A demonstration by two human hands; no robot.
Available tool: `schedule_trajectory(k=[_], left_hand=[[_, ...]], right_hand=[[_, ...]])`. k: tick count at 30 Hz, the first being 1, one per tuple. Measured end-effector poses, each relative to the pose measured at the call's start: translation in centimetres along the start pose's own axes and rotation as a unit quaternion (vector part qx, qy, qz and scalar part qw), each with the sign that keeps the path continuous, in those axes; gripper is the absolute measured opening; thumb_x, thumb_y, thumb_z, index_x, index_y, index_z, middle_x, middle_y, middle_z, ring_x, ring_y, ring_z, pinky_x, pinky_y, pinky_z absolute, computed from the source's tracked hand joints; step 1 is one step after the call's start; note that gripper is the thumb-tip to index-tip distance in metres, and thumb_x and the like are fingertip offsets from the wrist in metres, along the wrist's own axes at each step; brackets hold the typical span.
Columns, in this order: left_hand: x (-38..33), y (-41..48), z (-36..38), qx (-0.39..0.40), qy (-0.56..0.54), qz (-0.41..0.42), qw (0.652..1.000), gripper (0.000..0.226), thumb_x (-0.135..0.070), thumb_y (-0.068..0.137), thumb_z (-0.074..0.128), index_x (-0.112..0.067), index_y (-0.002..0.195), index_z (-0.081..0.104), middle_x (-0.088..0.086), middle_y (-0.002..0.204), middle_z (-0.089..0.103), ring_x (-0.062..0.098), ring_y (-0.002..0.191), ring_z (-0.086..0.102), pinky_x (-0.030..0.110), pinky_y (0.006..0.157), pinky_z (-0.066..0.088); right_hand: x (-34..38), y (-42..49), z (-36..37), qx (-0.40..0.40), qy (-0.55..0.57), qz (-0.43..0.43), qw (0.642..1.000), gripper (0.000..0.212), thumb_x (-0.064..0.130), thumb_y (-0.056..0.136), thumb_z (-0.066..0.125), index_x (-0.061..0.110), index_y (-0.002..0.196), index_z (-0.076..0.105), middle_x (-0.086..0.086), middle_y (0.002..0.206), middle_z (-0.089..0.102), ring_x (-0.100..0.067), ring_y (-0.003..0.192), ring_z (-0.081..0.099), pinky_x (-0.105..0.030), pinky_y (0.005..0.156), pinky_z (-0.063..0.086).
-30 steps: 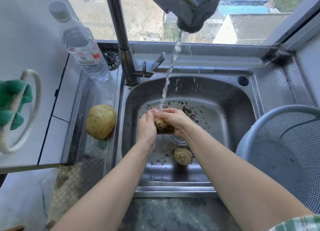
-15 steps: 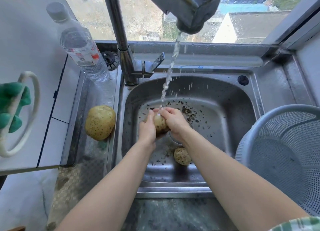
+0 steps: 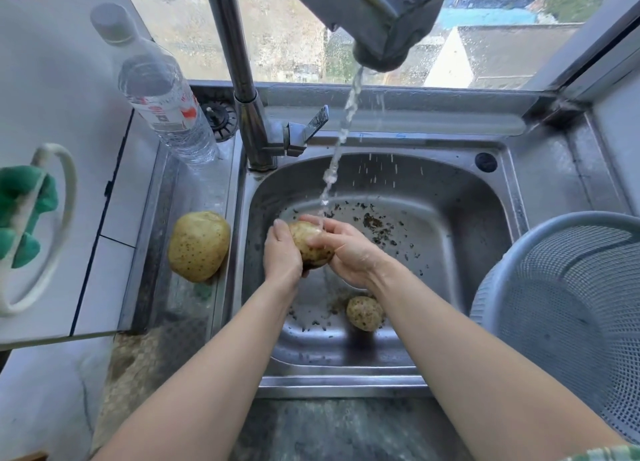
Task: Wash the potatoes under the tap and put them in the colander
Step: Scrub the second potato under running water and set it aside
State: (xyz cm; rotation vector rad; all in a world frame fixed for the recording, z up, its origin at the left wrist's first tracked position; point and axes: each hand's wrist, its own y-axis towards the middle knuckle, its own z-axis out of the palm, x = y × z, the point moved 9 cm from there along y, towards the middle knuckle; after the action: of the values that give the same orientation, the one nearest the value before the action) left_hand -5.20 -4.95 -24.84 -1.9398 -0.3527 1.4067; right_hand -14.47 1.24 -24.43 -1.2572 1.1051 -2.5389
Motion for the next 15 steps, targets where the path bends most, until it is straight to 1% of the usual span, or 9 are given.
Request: schedule_trajectory(k=[2, 4, 5, 7, 9, 11, 13, 14, 15], left_hand=[[-0.1, -0.4, 0.9, 0.028, 0.019, 0.009, 0.999, 0.038, -0.045, 0.106, 0.022, -0.017, 0.115, 0.048, 0.011, 0.094, 0.058, 0.024, 0.073, 0.059, 0.028, 0.049, 0.044], [0.3, -0.6, 1.9, 0.073, 0.040, 0.012, 0.996, 0.039, -0.045, 0.105, 0.025, -0.014, 0.120, 0.044, 0.013, 0.097, 0.060, 0.022, 0.073, 0.059, 0.027, 0.047, 0.044], [0.4, -0.8, 2.5, 0.107, 0.049, 0.021, 0.993, 0.040, -0.045, 0.105, 0.029, -0.011, 0.124, 0.042, 0.015, 0.101, 0.061, 0.021, 0.072, 0.058, 0.026, 0.045, 0.042], [-0.1, -1.3, 3.4, 0.171, 0.066, 0.060, 0.981, 0.040, -0.040, 0.103, 0.042, -0.008, 0.127, 0.043, 0.014, 0.100, 0.061, 0.016, 0.067, 0.054, 0.020, 0.042, 0.039], [-1.0, -1.6, 3.1, 0.178, 0.067, 0.096, 0.977, 0.033, -0.035, 0.101, 0.050, -0.007, 0.117, 0.053, 0.006, 0.088, 0.059, 0.011, 0.061, 0.051, 0.015, 0.041, 0.037], [-1.3, -0.7, 2.0, 0.110, 0.051, 0.090, 0.989, 0.033, -0.038, 0.101, 0.048, -0.008, 0.104, 0.062, 0.004, 0.080, 0.061, 0.012, 0.061, 0.055, 0.016, 0.042, 0.040], [-1.0, 0.3, 0.7, 0.030, 0.030, 0.054, 0.998, 0.044, -0.043, 0.103, 0.041, -0.009, 0.099, 0.069, 0.009, 0.087, 0.068, 0.021, 0.073, 0.064, 0.025, 0.053, 0.049], [-0.8, 0.4, 0.5, 0.010, 0.026, 0.038, 0.999, 0.047, -0.044, 0.103, 0.038, -0.009, 0.099, 0.070, 0.011, 0.090, 0.070, 0.024, 0.077, 0.066, 0.029, 0.059, 0.051], [-0.8, 0.4, 0.6, 0.012, 0.022, 0.033, 0.999, 0.048, -0.042, 0.104, 0.036, -0.008, 0.099, 0.069, 0.010, 0.088, 0.069, 0.021, 0.072, 0.065, 0.027, 0.057, 0.050]], right_hand=[[0.5, 0.1, -1.0, -0.085, -0.073, -0.031, 0.993, 0.031, 0.016, 0.090, 0.066, 0.005, 0.119, 0.064, -0.019, 0.113, 0.066, -0.038, 0.108, 0.063, -0.045, 0.077, 0.056], [1.2, 0.2, -2.1, -0.181, -0.138, -0.031, 0.973, 0.023, 0.028, 0.094, 0.061, 0.007, 0.100, 0.069, -0.016, 0.099, 0.069, -0.038, 0.098, 0.067, -0.047, 0.072, 0.059], [1.3, 0.2, -2.9, -0.218, -0.146, -0.012, 0.965, 0.025, 0.029, 0.097, 0.055, 0.007, 0.097, 0.068, -0.016, 0.096, 0.068, -0.036, 0.092, 0.067, -0.047, 0.072, 0.059], [0.9, 0.3, -4.4, -0.254, -0.093, 0.042, 0.962, 0.028, 0.028, 0.101, 0.044, 0.007, 0.102, 0.063, -0.017, 0.095, 0.067, -0.031, 0.083, 0.065, -0.039, 0.066, 0.056], [0.2, 0.2, -4.4, -0.231, -0.054, 0.070, 0.969, 0.035, 0.032, 0.102, 0.039, 0.006, 0.111, 0.060, -0.017, 0.099, 0.067, -0.029, 0.085, 0.067, -0.037, 0.066, 0.057], [-0.3, 0.4, -3.3, -0.160, -0.092, 0.058, 0.981, 0.040, 0.042, 0.099, 0.044, 0.010, 0.119, 0.059, -0.018, 0.108, 0.068, -0.031, 0.096, 0.069, -0.041, 0.075, 0.059], [-0.8, 0.4, -1.9, -0.093, -0.127, 0.026, 0.987, 0.044, 0.046, 0.092, 0.058, 0.014, 0.123, 0.059, -0.014, 0.112, 0.069, -0.027, 0.097, 0.069, -0.037, 0.077, 0.058], [-0.7, 0.3, -1.6, -0.082, -0.121, 0.011, 0.989, 0.046, 0.044, 0.089, 0.063, 0.013, 0.123, 0.059, -0.013, 0.110, 0.069, -0.024, 0.095, 0.069, -0.035, 0.077, 0.058], [-0.4, 0.2, -1.5, -0.085, -0.097, 0.000, 0.992, 0.044, 0.042, 0.089, 0.064, 0.012, 0.121, 0.060, -0.013, 0.108, 0.070, -0.023, 0.092, 0.069, -0.034, 0.074, 0.058]])
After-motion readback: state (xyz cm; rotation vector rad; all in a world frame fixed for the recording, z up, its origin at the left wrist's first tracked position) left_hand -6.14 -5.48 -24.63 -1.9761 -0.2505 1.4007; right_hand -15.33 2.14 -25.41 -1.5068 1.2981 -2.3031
